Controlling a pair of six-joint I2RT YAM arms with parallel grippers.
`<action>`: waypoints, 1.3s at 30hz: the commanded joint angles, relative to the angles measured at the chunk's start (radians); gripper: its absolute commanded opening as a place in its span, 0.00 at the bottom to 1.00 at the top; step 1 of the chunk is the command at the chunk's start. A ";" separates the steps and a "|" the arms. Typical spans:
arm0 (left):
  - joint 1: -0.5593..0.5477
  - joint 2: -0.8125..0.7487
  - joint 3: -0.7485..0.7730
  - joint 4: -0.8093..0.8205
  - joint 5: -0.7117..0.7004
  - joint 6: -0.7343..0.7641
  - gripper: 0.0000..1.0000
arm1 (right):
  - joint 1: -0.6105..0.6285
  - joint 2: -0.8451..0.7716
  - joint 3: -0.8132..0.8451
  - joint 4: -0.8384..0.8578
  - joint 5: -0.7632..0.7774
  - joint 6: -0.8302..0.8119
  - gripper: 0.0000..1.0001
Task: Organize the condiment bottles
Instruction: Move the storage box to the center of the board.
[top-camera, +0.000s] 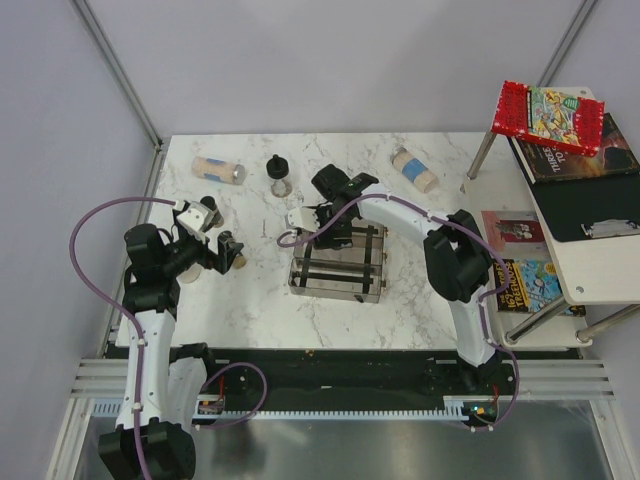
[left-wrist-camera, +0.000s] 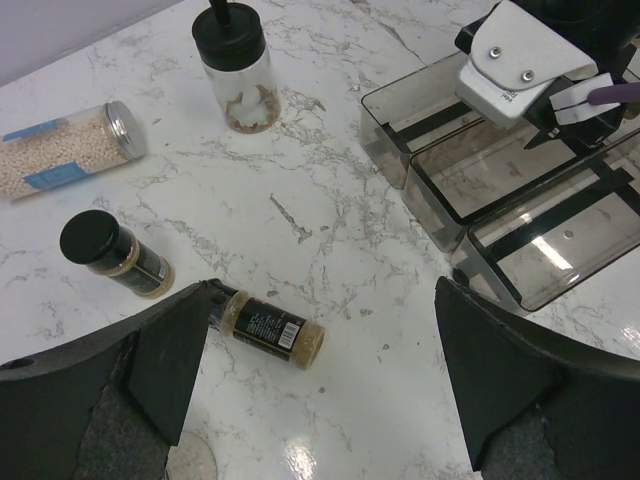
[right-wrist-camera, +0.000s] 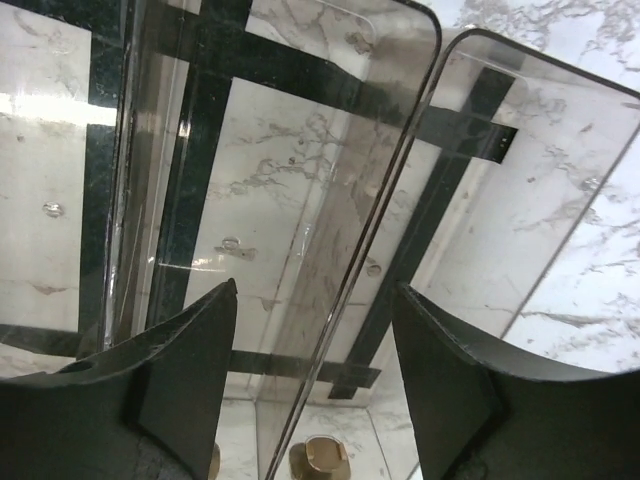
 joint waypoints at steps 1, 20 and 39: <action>0.004 -0.007 -0.001 0.011 0.038 0.038 1.00 | -0.018 0.039 0.073 -0.063 -0.084 0.020 0.66; 0.006 -0.002 0.004 0.005 0.044 0.040 1.00 | -0.024 0.026 0.021 -0.112 -0.013 -0.115 0.13; 0.006 -0.013 0.004 0.002 0.048 0.040 1.00 | 0.036 -0.112 -0.189 0.076 0.050 0.156 0.00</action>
